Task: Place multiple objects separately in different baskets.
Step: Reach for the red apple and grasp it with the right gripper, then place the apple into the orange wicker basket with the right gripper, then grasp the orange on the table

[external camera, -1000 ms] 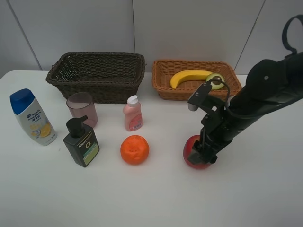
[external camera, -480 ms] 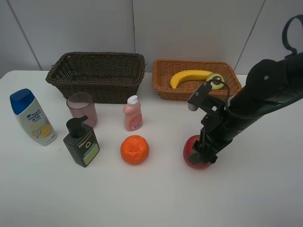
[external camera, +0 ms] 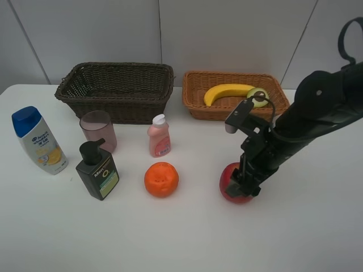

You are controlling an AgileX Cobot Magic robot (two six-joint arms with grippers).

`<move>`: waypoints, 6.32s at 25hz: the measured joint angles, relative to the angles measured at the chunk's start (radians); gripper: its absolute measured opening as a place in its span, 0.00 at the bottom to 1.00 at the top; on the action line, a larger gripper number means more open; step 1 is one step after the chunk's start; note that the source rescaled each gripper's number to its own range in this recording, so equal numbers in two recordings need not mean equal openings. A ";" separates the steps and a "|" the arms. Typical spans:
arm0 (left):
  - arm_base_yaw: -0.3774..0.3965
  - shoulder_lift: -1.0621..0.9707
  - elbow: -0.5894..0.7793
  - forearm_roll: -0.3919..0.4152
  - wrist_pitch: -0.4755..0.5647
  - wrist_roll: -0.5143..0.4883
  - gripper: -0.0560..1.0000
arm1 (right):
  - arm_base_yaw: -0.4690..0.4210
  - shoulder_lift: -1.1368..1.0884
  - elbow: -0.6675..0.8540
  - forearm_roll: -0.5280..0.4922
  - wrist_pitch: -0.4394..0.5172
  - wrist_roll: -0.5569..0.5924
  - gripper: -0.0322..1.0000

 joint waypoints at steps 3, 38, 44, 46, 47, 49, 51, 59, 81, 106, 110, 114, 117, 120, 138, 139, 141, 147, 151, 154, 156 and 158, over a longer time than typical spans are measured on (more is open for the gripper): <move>0.000 0.000 0.000 0.000 0.000 0.000 1.00 | 0.000 0.000 -0.021 0.000 0.052 0.000 0.70; 0.000 0.000 0.000 0.000 0.000 0.000 1.00 | -0.037 0.036 -0.698 -0.243 0.239 0.000 0.70; 0.000 0.000 0.000 0.000 0.000 0.000 1.00 | -0.098 0.095 -0.708 -0.247 0.080 0.000 0.70; 0.000 0.000 0.000 0.000 0.000 0.000 1.00 | -0.114 0.119 -0.708 -0.247 0.030 0.000 0.70; 0.000 0.000 0.000 0.000 0.000 0.000 1.00 | -0.121 0.134 -0.708 -0.247 0.008 0.000 0.70; 0.000 0.000 0.000 0.000 0.000 0.000 1.00 | -0.131 0.165 -0.708 -0.241 -0.028 0.000 0.70; 0.000 0.000 0.000 0.000 0.000 0.000 1.00 | -0.141 0.194 -0.708 -0.229 -0.063 0.000 0.70; 0.000 0.000 0.000 0.000 0.000 0.000 1.00 | -0.144 0.308 -0.708 -0.222 -0.142 0.000 0.70; 0.000 0.000 0.000 0.000 0.000 0.000 1.00 | -0.171 0.377 -0.708 -0.214 -0.208 0.000 0.70; 0.000 0.000 0.000 0.000 0.000 0.000 1.00 | -0.171 0.377 -0.712 -0.146 -0.191 0.000 1.00; 0.000 0.000 0.000 0.000 0.000 0.000 1.00 | -0.171 0.377 -0.712 -0.148 -0.191 0.000 1.00; 0.000 0.000 0.000 0.000 0.000 0.000 1.00 | -0.171 0.377 -0.712 -0.149 -0.190 0.000 1.00; 0.000 0.000 0.000 0.000 0.000 0.000 1.00 | -0.171 0.377 -0.712 -0.149 -0.190 0.000 1.00; 0.000 0.000 0.000 0.000 0.000 0.000 1.00 | -0.171 0.377 -0.712 -0.149 -0.190 0.000 1.00; 0.000 0.000 0.000 0.000 0.000 0.000 1.00 | -0.171 0.329 -0.712 -0.149 -0.123 0.003 1.00; 0.000 0.000 0.000 0.000 0.000 0.000 1.00 | -0.171 0.323 -0.712 -0.149 -0.113 0.004 1.00; 0.000 0.000 0.000 0.000 0.000 0.000 1.00 | -0.171 0.311 -0.712 -0.149 -0.087 0.008 1.00; 0.000 0.000 0.000 0.000 0.000 0.000 1.00 | -0.171 0.237 -0.712 -0.151 0.016 0.059 1.00; 0.000 0.000 0.000 0.000 0.000 0.000 1.00 | -0.163 0.194 -0.712 -0.154 0.094 0.066 1.00; 0.000 0.000 0.000 0.000 0.000 0.000 1.00 | -0.144 0.170 -0.712 -0.154 0.152 0.082 1.00; 0.000 0.000 0.000 0.000 0.000 0.000 1.00 | -0.127 0.159 -0.712 -0.155 0.186 0.116 1.00; 0.000 0.000 0.000 0.000 0.000 0.000 1.00 | -0.103 0.153 -0.712 -0.160 0.228 0.155 1.00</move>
